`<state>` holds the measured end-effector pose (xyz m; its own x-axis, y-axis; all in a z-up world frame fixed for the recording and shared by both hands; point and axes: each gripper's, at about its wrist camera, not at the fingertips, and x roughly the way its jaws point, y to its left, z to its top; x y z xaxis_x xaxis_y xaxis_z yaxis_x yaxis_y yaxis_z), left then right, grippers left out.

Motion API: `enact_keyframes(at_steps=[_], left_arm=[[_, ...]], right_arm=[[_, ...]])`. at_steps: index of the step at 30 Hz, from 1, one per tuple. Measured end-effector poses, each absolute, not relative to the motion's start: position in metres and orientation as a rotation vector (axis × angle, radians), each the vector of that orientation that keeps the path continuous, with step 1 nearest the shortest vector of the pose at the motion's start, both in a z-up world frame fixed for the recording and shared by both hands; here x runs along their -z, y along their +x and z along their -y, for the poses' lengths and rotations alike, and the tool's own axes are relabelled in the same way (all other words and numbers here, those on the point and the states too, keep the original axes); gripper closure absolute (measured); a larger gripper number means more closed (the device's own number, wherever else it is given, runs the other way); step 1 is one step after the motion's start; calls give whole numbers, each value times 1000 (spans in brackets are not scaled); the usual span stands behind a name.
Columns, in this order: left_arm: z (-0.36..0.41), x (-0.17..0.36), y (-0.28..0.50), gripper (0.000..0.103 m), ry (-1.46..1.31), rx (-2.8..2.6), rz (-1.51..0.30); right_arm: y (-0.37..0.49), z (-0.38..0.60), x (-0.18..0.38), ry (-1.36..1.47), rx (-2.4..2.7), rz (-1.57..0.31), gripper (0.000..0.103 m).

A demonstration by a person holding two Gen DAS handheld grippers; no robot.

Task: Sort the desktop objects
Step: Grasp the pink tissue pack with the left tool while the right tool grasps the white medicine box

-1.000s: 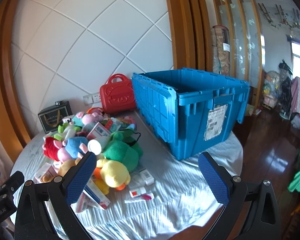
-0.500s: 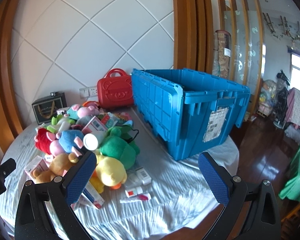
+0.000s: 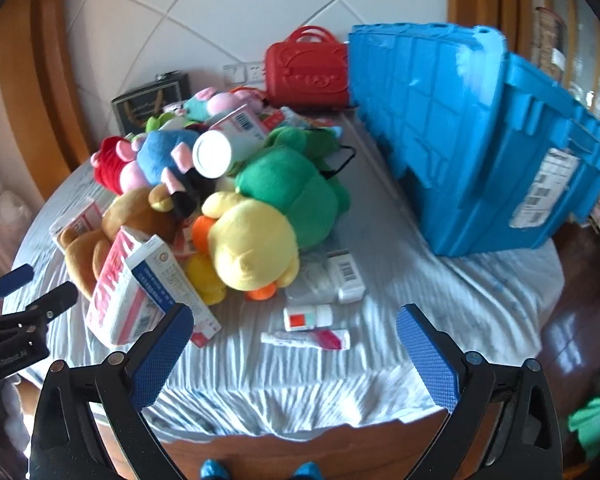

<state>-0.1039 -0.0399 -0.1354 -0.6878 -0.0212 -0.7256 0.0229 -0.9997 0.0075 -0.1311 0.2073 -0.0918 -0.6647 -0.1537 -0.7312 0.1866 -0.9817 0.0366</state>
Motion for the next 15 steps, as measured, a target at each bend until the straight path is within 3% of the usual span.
enact_keyframes(at_steps=[4, 6, 7, 15], left_arm=[[28, 151, -111, 10, 1244, 2824, 8], [24, 160, -116, 10, 1267, 2805, 23], [23, 165, -118, 10, 1283, 2807, 25], [29, 196, -145, 11, 1339, 2827, 30]], right_arm=[[-151, -195, 107, 1157, 2555, -58, 5], [-159, -189, 115, 1174, 2506, -40, 23], [-162, -187, 118, 1184, 2481, -22, 27], [-165, -164, 147, 1220, 2411, -30, 28]])
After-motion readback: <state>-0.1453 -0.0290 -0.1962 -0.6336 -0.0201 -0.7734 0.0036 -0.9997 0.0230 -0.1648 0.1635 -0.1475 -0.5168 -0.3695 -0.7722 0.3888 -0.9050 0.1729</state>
